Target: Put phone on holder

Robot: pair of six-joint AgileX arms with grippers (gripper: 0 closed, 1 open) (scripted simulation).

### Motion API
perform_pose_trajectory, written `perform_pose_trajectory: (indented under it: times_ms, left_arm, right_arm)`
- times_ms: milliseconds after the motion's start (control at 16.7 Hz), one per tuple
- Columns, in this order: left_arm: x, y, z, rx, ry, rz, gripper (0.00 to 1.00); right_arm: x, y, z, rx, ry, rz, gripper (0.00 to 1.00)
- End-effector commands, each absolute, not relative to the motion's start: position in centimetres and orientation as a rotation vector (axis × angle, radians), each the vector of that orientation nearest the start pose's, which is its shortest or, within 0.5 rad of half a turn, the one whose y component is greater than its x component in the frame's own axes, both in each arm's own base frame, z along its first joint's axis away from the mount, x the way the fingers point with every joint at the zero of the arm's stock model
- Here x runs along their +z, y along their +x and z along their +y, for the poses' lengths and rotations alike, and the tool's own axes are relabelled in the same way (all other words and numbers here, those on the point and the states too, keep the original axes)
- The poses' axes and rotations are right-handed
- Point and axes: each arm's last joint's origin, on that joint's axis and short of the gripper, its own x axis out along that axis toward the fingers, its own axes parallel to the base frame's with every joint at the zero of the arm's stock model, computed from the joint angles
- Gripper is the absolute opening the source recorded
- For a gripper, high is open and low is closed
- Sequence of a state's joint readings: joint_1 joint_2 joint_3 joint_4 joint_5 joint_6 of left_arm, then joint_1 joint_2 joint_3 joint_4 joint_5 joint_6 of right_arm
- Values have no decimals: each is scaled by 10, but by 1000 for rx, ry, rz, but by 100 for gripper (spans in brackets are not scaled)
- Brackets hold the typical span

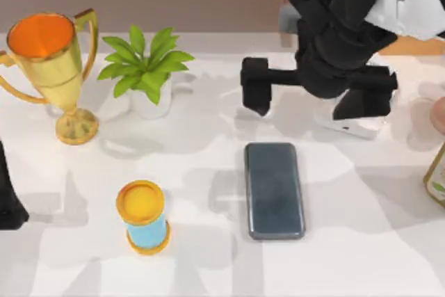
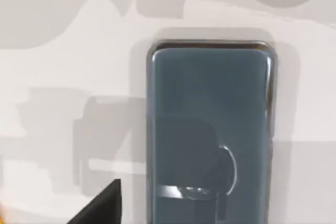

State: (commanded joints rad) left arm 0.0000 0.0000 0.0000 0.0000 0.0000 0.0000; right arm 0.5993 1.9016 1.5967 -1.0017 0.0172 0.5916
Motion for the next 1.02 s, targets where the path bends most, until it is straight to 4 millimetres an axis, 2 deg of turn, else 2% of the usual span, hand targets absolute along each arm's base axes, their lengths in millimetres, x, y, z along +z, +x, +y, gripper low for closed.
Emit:
perform_pose_trajectory:
  times_ms: [180,300,720,840,1020]
  left_arm:
    - [160,106,-1,0,0,0,100]
    - [160,106,-1,0,0,0,100]
    - [160,106,-1,0,0,0,100]
    - [160,106,-1,0,0,0,100]
    - [160,106,-1,0,0,0,100]
  right_arm:
    - [196,318,252,51,26,1484,100]
    - [180,316,262,22,-2,1532,100]
    - [175,316,262,12,-6,1543,100]
    - [163,316,263,12,-10,1546,100]
    - [130,319,265,18,-4,1537,100]
